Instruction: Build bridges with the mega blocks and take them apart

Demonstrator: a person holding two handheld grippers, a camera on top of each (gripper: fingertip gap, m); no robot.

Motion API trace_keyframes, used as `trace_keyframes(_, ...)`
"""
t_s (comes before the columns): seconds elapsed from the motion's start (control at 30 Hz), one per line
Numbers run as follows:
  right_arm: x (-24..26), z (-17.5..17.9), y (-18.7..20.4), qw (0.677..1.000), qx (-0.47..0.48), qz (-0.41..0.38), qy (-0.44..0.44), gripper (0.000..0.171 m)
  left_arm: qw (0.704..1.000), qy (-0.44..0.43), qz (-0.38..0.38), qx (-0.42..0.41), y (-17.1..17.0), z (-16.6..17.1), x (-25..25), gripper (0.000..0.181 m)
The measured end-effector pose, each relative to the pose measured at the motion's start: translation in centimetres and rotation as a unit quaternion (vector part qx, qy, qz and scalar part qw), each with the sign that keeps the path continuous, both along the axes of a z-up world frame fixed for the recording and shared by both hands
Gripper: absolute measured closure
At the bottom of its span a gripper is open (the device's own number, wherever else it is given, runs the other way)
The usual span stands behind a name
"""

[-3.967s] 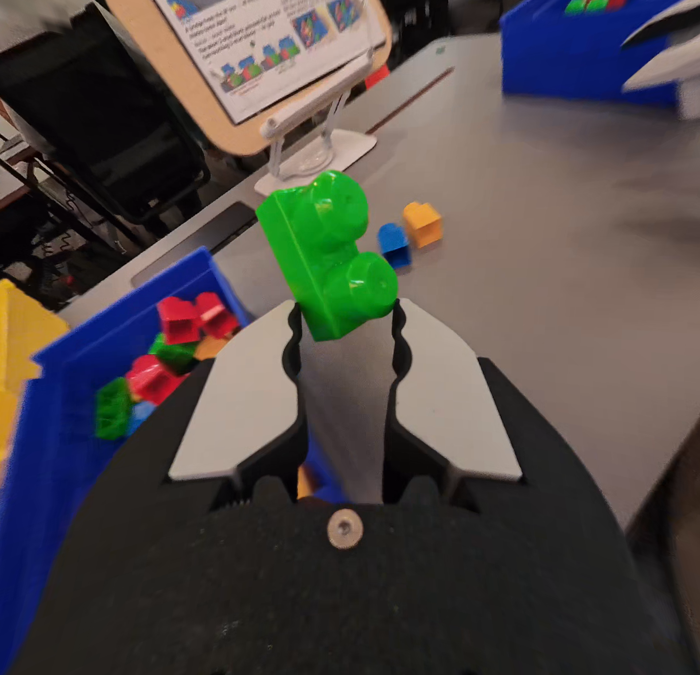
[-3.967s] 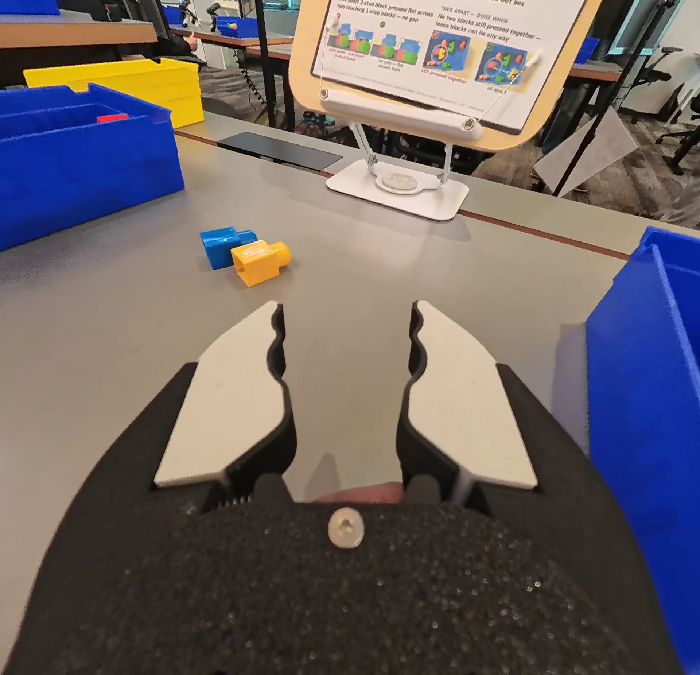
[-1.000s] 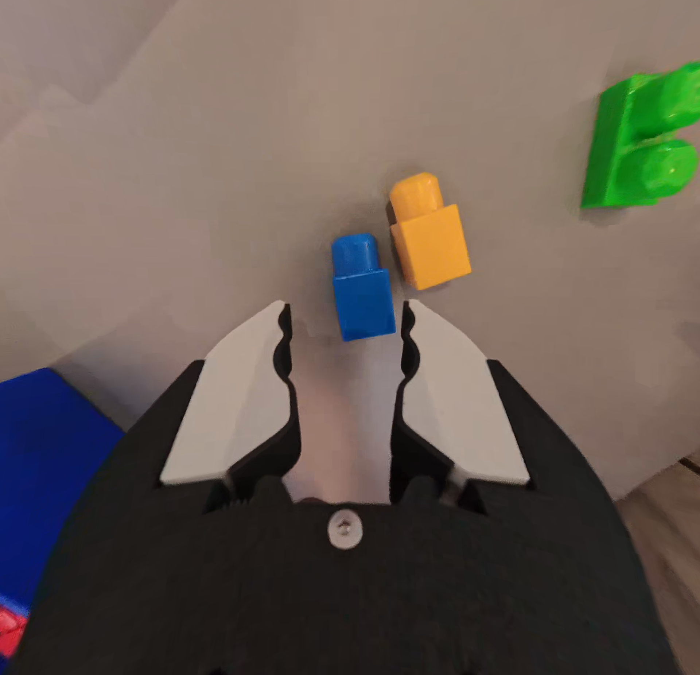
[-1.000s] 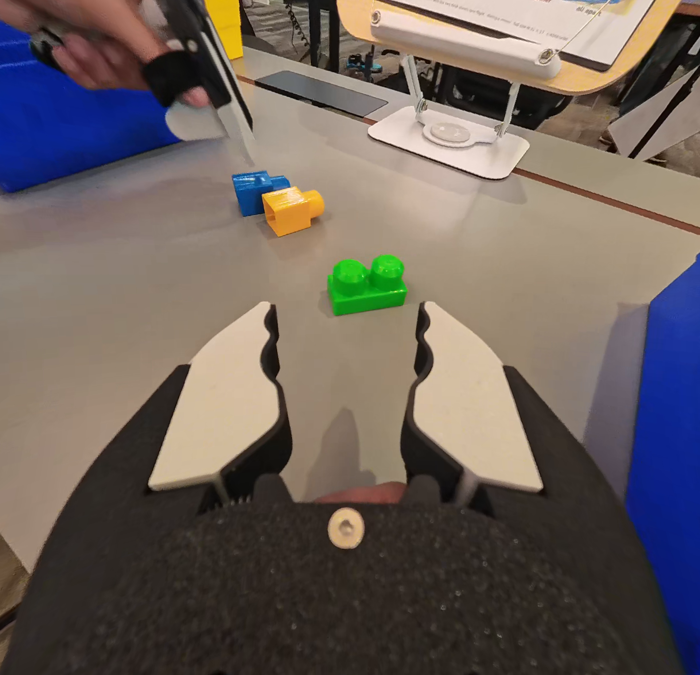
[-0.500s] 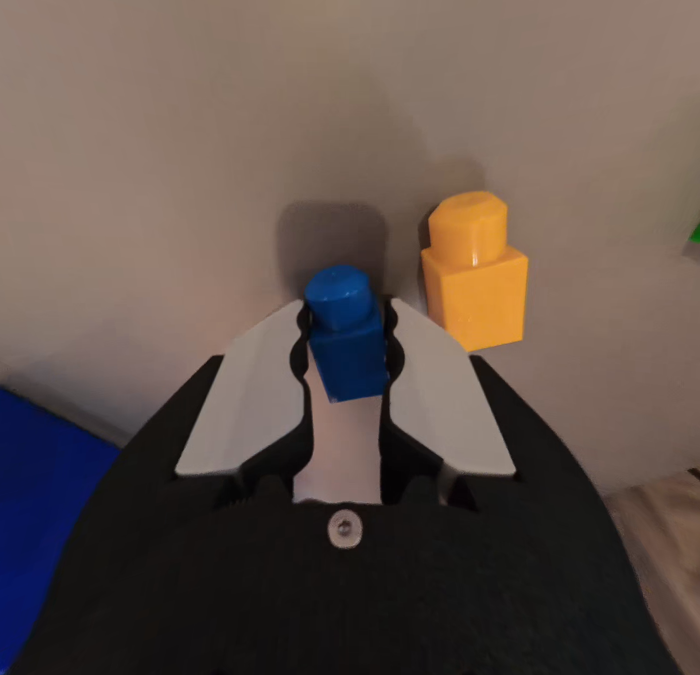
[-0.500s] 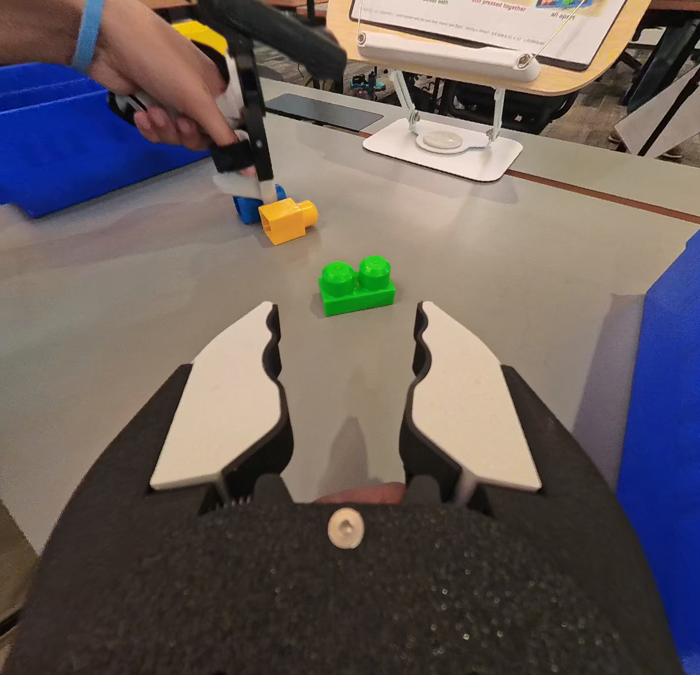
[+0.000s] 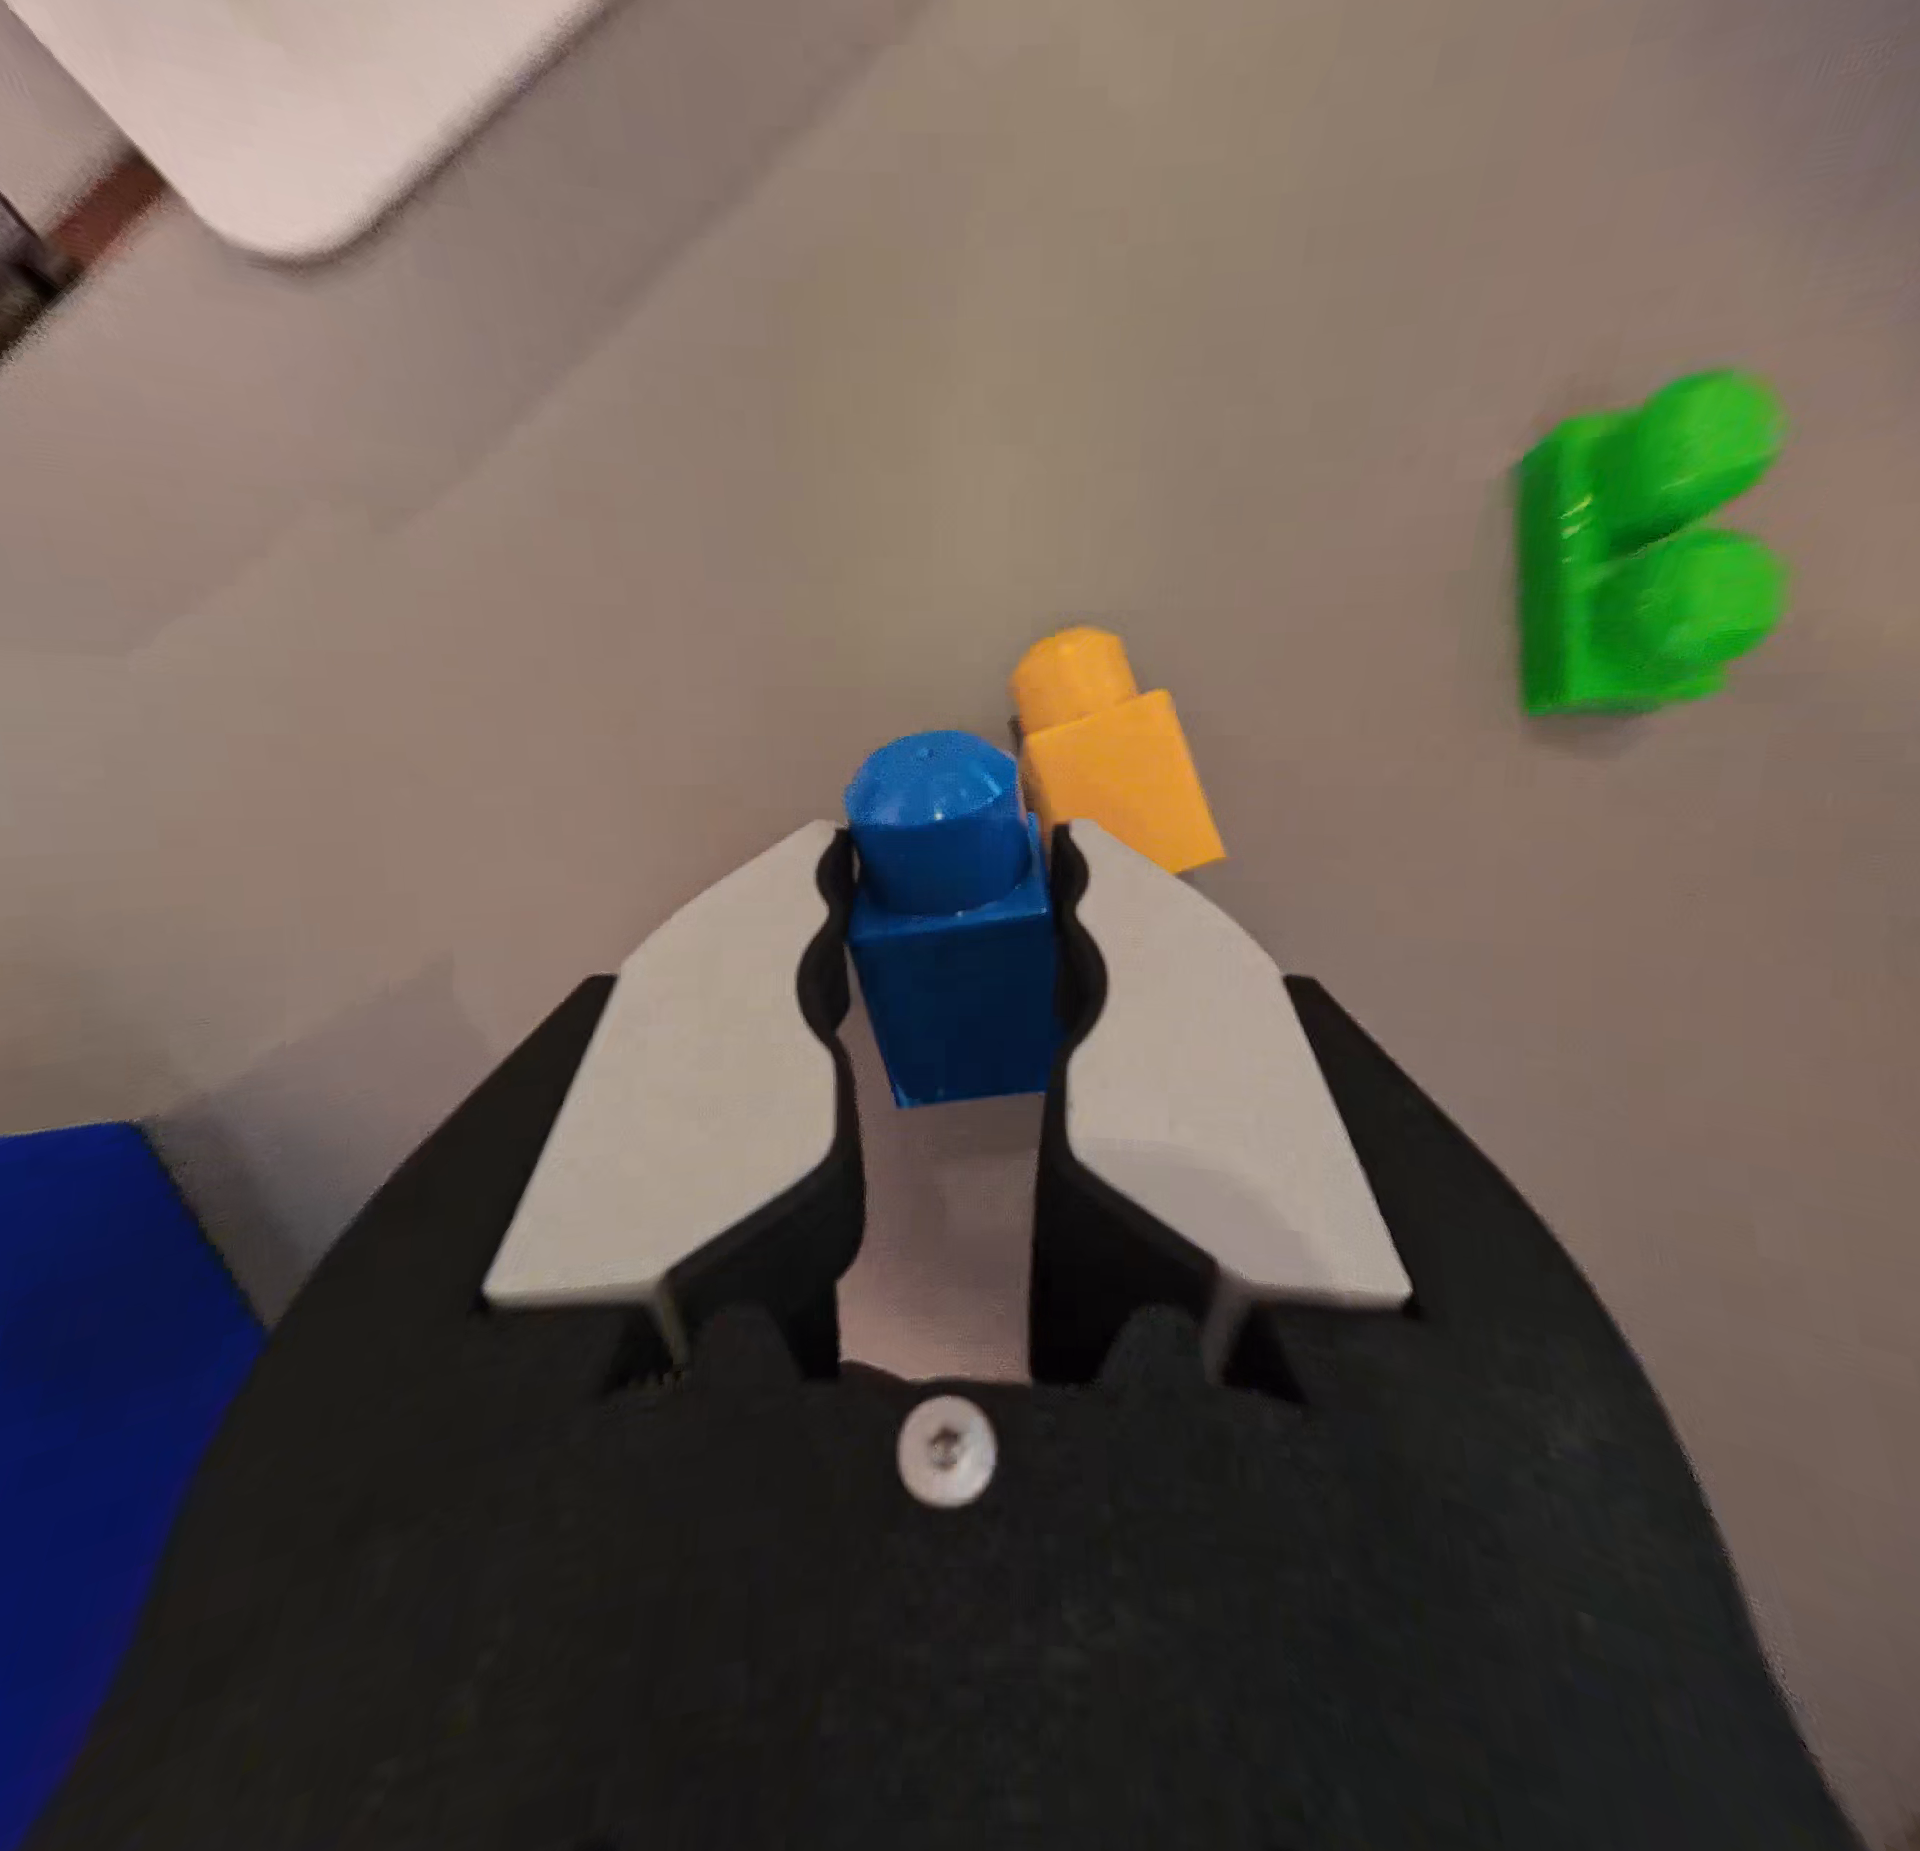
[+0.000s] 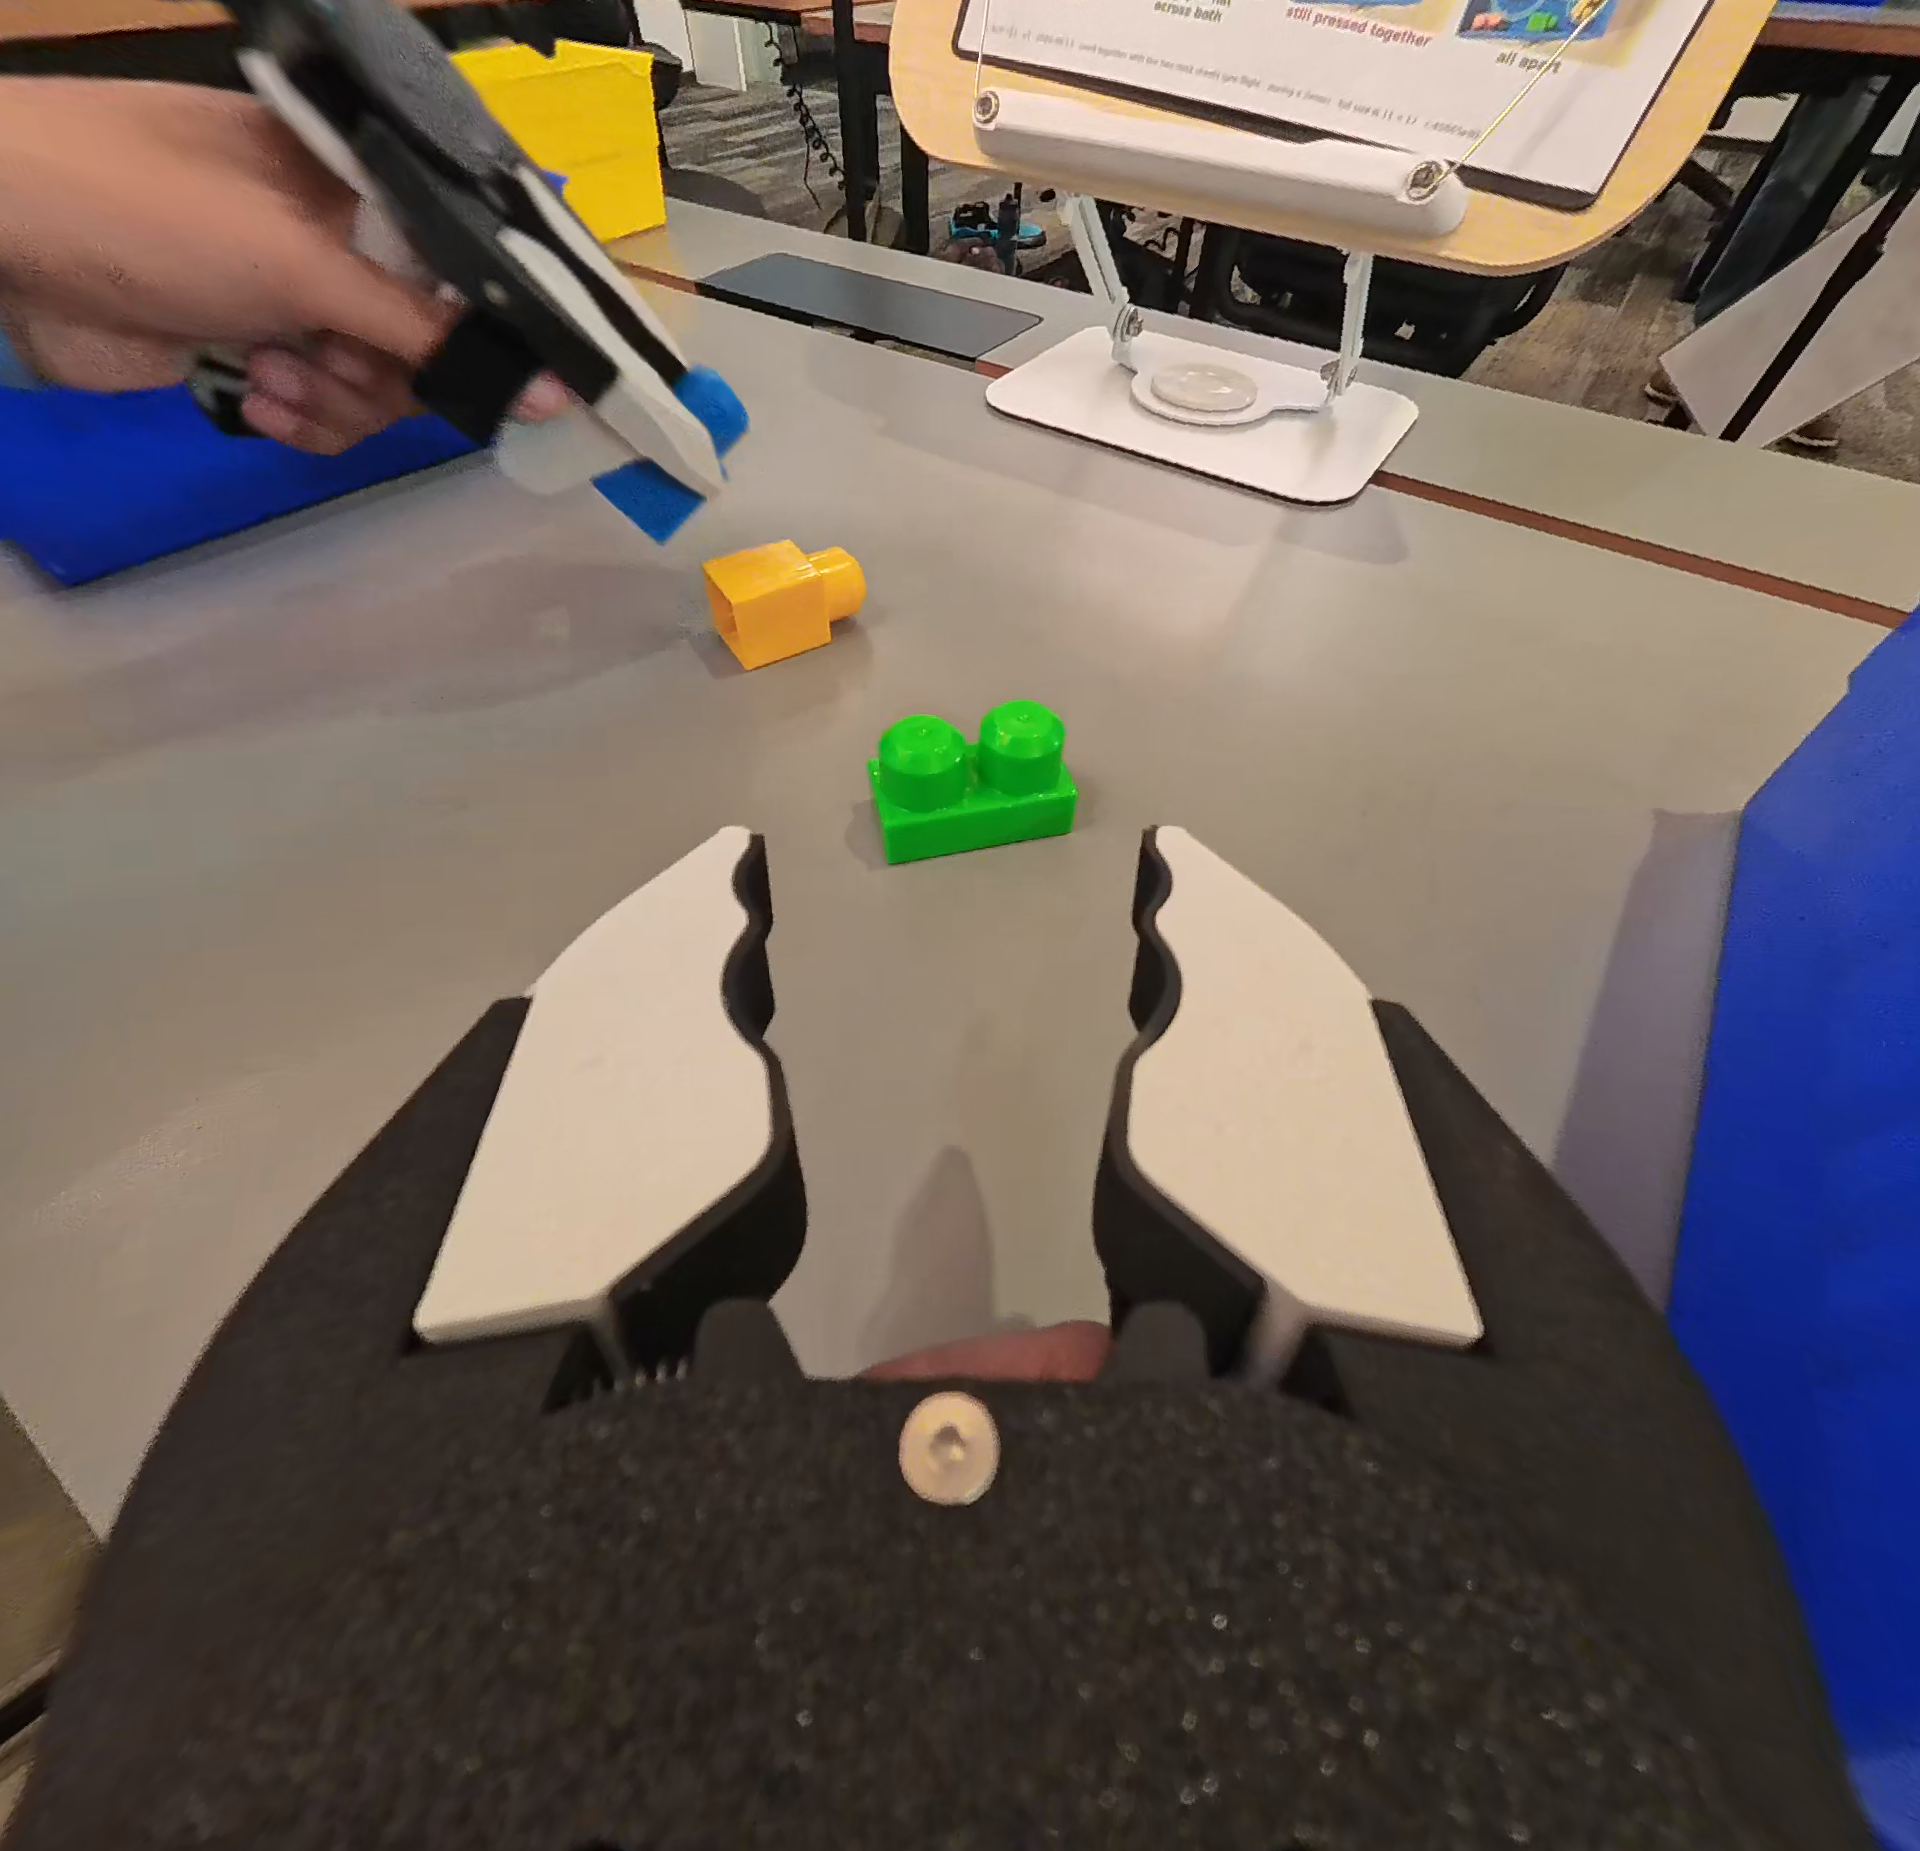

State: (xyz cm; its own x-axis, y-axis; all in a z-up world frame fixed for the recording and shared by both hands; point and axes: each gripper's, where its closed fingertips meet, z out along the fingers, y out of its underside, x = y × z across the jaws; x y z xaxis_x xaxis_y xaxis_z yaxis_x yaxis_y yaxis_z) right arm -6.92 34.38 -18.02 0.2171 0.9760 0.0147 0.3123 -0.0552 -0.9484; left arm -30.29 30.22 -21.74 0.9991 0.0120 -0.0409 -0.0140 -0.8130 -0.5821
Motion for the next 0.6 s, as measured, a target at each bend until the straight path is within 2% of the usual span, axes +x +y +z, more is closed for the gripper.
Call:
trace_keyframes(0.07, -0.1, -0.2, 0.1, 1.000, 0.002, -0.001, -0.003, 0.104, 0.993, -0.009, 0.005, 0.118, -0.6, 2.4, 1.0, 0.146)
trace_keyframes(0.17, -0.2, -0.6, 0.1, 1.000, 0.003, -0.002, -0.009, 0.104, 0.965, -0.023, 0.027, 0.260, -2.2, 5.0, 1.8, 0.146)
trace_keyframes(0.23, -0.3, -0.6, 0.0, 1.000, 0.004, -0.002, -0.011, 0.104, 0.948, 0.010, 0.025, 0.317, -3.2, 5.3, 1.8, 0.146)
trace_keyframes(0.27, -0.4, -0.6, 0.0, 1.000, 0.005, -0.001, -0.011, 0.104, 0.943, 0.036, 0.022, 0.330, -3.6, 5.1, 1.6, 0.146)
trace_keyframes(0.37, -0.6, -0.5, -0.2, 1.000, 0.007, 0.000, -0.012, 0.104, 0.947, 0.022, -0.003, 0.321, -3.7, 3.3, 2.6, 0.146)
trace_keyframes(0.47, -0.5, -0.4, -0.4, 1.000, 0.012, 0.000, -0.013, 0.104, 0.964, 0.050, -0.016, 0.262, -3.8, 0.8, 2.0, 0.145)
trace_keyframes(0.6, -0.3, -0.3, -0.1, 1.000, 0.015, -0.005, -0.012, 0.105, 0.968, 0.022, -0.027, 0.249, -3.2, -0.1, 2.1, 0.145)
